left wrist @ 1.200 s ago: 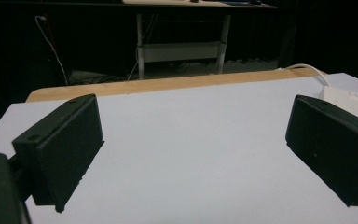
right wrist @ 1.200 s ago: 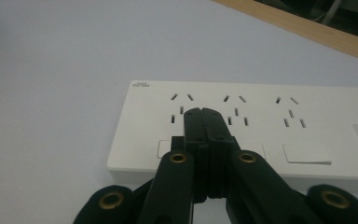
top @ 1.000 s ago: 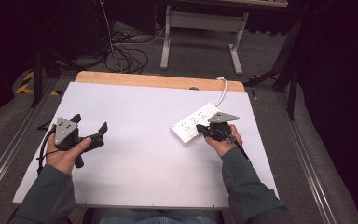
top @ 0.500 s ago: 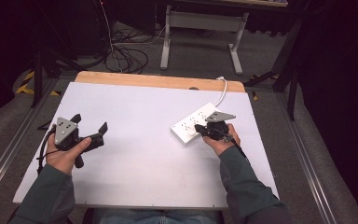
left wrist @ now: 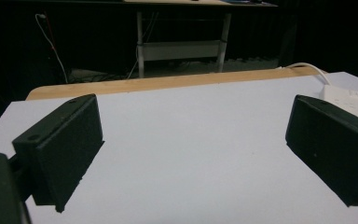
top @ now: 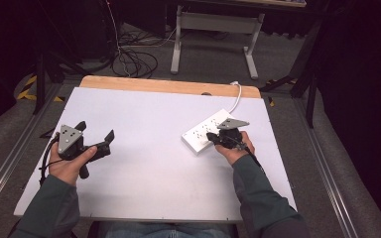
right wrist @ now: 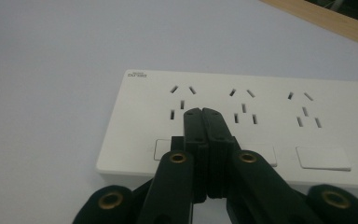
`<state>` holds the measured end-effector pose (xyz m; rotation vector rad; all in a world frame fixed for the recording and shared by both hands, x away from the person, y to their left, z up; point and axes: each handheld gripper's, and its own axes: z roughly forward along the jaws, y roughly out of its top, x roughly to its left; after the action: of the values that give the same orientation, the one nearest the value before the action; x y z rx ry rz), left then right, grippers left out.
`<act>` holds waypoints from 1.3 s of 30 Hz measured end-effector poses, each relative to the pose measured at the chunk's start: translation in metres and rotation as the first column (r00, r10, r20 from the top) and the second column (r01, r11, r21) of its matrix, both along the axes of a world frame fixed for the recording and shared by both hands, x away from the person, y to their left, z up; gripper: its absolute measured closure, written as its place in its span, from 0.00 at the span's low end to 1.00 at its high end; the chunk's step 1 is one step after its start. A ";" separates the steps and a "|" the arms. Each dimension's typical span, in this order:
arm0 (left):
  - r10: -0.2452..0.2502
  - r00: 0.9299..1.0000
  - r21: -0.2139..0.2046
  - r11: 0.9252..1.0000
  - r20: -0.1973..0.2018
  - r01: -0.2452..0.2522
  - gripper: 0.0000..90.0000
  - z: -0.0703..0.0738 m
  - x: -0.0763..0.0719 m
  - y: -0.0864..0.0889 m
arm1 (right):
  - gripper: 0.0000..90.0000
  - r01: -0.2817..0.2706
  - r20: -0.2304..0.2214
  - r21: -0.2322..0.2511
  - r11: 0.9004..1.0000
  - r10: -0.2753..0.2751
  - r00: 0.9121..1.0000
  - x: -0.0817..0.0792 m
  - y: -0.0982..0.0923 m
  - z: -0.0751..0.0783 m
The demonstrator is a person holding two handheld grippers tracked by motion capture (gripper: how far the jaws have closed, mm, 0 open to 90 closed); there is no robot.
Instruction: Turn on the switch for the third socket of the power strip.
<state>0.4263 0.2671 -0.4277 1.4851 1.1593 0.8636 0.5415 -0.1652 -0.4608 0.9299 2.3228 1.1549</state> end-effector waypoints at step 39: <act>-0.006 1.000 0.003 1.000 -0.005 0.006 0.05 0.000 0.000 0.000 | 1.00 -0.018 -0.014 -0.045 0.999 0.017 1.000 0.001 0.008 -0.008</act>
<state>0.4263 0.2667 -0.4281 1.4934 1.1573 0.8586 0.5428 -0.1577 -0.4690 0.9059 2.3623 1.1016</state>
